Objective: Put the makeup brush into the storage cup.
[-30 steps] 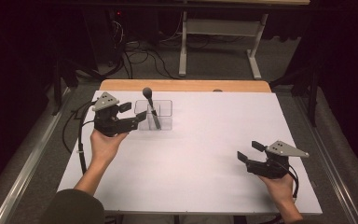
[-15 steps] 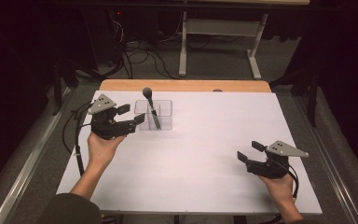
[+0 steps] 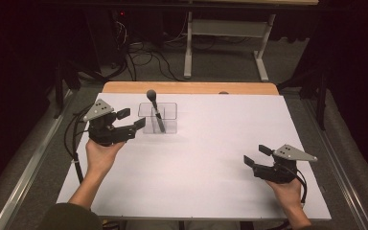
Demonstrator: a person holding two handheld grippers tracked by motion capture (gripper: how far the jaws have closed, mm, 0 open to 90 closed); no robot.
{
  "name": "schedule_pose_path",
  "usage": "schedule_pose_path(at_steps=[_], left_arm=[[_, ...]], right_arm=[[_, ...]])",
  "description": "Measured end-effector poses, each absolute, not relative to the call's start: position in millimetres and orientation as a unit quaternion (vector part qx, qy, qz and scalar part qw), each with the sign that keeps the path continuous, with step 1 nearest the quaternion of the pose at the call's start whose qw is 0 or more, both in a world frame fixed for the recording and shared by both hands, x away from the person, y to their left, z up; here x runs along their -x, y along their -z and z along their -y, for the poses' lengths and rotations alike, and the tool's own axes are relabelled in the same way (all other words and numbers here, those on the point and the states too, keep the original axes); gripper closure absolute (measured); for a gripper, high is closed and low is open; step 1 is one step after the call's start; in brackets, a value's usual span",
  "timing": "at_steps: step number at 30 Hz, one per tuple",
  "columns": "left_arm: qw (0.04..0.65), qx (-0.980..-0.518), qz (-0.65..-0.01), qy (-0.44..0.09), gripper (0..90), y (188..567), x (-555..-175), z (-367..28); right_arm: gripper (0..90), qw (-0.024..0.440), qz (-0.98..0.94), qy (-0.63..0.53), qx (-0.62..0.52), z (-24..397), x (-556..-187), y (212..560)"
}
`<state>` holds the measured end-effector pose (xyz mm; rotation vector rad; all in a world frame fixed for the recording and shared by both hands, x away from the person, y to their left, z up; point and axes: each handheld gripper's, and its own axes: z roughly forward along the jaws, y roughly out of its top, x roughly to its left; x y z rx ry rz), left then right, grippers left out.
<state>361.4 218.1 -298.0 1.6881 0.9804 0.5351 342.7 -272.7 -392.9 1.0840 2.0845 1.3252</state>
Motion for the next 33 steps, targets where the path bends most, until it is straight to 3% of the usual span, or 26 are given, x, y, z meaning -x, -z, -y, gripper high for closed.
schedule_pose_path(at_steps=[33], left_arm=[[0.535,-0.706,-0.414,-0.21,31.5,309,-343,-229]], right_arm=[[28.0,0.219,-0.754,-0.478,-0.394,272,-342,393]])
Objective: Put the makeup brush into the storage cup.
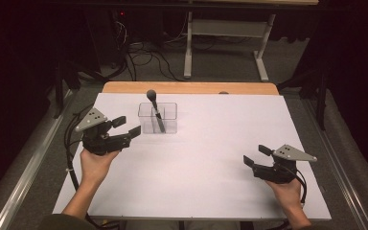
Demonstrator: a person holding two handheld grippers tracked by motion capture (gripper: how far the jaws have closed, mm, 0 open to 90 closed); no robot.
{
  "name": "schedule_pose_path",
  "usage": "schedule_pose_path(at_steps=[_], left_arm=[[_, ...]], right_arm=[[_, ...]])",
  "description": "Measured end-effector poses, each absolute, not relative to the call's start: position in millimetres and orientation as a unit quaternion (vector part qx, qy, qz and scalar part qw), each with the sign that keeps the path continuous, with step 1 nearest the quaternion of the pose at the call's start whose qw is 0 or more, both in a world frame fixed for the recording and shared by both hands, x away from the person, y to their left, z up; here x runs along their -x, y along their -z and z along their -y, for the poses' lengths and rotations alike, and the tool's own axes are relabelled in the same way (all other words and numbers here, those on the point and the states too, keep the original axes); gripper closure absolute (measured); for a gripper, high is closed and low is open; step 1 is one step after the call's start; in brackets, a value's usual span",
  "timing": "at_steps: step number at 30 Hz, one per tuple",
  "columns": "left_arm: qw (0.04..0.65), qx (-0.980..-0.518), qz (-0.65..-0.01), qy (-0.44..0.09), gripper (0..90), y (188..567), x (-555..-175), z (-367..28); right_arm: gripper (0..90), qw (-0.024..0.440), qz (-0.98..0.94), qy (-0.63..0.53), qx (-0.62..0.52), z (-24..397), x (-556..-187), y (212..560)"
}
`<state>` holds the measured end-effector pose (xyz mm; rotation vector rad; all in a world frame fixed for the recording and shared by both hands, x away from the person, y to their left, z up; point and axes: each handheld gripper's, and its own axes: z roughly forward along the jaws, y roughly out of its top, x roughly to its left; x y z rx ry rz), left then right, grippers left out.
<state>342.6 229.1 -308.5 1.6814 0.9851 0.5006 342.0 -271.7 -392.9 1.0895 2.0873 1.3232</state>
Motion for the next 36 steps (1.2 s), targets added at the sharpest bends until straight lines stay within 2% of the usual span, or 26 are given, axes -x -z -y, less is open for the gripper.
schedule_pose_path(at_steps=[36], left_arm=[[0.539,-0.705,-0.415,-0.201,30.6,322,-330,-229]], right_arm=[[28.0,0.22,-0.754,-0.478,-0.393,271,-342,393]])
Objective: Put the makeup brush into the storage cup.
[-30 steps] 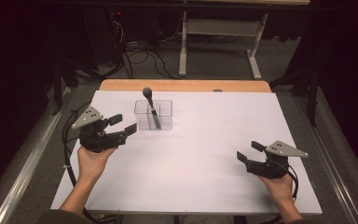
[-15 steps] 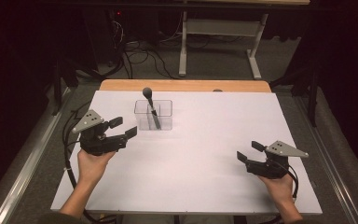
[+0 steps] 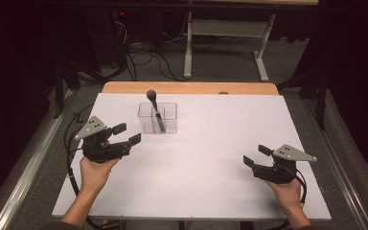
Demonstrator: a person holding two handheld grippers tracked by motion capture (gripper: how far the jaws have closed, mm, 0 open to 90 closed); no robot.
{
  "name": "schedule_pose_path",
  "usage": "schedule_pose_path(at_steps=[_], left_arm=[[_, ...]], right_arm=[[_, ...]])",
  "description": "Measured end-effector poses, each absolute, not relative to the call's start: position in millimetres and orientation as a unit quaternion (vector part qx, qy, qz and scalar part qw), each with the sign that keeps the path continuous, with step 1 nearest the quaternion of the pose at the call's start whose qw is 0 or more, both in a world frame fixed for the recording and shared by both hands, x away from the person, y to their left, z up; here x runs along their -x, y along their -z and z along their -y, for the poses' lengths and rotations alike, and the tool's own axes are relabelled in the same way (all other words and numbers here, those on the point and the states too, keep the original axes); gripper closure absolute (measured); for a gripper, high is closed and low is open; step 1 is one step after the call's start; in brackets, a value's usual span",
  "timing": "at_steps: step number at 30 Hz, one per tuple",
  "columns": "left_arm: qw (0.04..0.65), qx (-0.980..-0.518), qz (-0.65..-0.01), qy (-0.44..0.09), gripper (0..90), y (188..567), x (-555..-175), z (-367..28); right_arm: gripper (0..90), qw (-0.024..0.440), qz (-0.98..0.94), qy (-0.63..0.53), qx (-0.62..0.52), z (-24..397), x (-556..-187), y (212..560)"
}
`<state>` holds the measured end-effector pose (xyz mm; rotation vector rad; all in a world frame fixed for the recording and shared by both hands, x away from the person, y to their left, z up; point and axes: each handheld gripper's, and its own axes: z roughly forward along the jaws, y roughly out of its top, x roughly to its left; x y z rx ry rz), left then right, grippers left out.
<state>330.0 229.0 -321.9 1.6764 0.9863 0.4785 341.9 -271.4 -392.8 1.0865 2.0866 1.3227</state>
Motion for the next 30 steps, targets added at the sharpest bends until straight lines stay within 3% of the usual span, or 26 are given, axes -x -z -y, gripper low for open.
schedule_pose_path(at_steps=[30], left_arm=[[0.532,-0.707,-0.422,-0.197,30.2,337,-330,-228]], right_arm=[[28.0,0.22,-0.755,-0.478,-0.391,271,-342,393]])
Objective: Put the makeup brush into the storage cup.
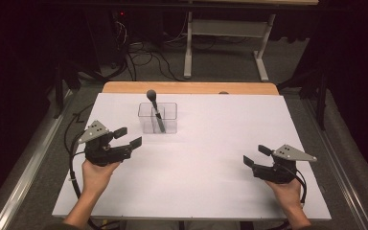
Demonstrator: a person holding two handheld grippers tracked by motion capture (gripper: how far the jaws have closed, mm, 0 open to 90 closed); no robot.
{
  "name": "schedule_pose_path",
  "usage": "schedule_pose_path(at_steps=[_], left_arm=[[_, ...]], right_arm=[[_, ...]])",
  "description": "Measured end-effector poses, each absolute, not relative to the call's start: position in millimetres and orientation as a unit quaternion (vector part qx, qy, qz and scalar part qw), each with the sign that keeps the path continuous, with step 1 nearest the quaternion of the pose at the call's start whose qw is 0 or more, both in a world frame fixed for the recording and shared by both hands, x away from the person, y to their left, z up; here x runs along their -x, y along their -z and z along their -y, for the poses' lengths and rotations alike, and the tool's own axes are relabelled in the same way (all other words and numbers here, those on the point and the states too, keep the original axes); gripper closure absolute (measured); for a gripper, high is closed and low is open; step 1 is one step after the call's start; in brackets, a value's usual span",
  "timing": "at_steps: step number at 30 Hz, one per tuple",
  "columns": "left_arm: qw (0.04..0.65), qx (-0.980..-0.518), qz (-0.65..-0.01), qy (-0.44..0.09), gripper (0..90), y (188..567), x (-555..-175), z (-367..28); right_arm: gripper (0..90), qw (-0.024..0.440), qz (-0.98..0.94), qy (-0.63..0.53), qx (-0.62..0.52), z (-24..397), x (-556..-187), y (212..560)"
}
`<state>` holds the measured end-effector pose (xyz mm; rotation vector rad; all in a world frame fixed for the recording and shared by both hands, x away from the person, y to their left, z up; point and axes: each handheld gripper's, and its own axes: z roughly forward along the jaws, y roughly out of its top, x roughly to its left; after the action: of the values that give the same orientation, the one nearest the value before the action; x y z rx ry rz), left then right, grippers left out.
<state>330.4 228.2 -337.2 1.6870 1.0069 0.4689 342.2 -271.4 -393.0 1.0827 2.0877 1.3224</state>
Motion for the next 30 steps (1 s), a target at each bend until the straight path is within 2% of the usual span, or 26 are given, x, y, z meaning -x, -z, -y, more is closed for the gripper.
schedule_pose_path(at_steps=[30], left_arm=[[0.519,-0.713,-0.429,-0.197,30.1,355,-333,-223]], right_arm=[[28.0,0.218,-0.755,-0.478,-0.393,271,-342,393]])
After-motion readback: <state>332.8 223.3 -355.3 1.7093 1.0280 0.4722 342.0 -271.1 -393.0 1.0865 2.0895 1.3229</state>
